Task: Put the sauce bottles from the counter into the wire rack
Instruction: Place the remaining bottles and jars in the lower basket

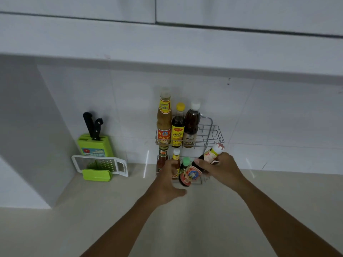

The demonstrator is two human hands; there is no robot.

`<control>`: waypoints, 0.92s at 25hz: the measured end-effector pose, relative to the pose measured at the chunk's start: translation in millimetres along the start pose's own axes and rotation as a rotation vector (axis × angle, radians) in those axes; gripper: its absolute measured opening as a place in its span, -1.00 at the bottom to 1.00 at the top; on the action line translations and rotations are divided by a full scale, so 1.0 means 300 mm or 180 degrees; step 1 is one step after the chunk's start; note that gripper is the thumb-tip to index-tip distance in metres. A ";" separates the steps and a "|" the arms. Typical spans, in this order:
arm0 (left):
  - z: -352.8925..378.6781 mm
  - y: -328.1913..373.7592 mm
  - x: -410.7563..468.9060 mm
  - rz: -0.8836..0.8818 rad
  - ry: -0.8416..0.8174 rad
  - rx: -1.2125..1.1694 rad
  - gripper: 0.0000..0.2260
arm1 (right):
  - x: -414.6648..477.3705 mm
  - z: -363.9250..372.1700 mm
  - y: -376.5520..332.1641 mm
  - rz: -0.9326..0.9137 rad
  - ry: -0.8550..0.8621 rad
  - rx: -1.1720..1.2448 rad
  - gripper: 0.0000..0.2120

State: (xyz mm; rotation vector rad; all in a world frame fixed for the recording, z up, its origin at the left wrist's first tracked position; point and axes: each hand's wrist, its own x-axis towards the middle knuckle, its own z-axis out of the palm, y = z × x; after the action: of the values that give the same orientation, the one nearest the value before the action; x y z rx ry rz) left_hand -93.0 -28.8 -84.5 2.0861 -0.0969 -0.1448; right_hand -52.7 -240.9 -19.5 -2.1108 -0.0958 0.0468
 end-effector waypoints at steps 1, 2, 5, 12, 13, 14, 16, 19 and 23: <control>-0.011 -0.051 0.017 -0.0153 0.0068 -0.0090 -0.26 | 0.024 -0.014 0.023 0.0026 0.0183 -0.0159 -0.74; -0.021 -0.100 0.038 -0.0309 0.0195 -0.0275 -0.34 | 0.045 -0.024 0.044 0.0044 0.0361 -0.0297 -0.75; -0.055 -0.206 0.104 -0.0665 0.0762 -0.0476 -0.64 | 0.105 -0.025 0.110 0.0014 0.0647 -0.0484 -0.82; -0.050 -0.291 0.214 -0.1578 0.0470 -0.0873 -0.37 | 0.200 0.090 0.259 -0.0018 0.0276 -0.0449 -0.87; -0.041 -0.293 0.222 -0.1624 0.0421 -0.0867 -0.33 | 0.219 0.106 0.280 0.0015 0.0231 -0.0470 -0.87; -0.033 -0.294 0.229 -0.1645 0.0402 -0.0878 -0.28 | 0.241 0.117 0.299 0.0042 0.0189 -0.0533 -0.86; -0.029 -0.281 0.237 -0.1618 0.0416 -0.0822 -0.24 | 0.288 0.134 0.328 0.0095 0.0068 -0.0719 -0.82; -0.026 -0.273 0.236 -0.1428 0.0505 -0.0520 -0.51 | 0.344 0.150 0.354 0.0174 -0.0108 -0.0836 -0.75; -0.035 -0.294 0.238 -0.1291 0.0493 -0.0375 -0.50 | 0.385 0.165 0.358 0.0208 -0.0251 -0.0969 -0.67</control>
State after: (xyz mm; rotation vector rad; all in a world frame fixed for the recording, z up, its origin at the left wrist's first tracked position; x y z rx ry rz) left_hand -19.9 14.8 -160.3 1.9687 0.4213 -0.2271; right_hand 64.3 -243.6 -136.5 -2.4163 -0.0853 0.1636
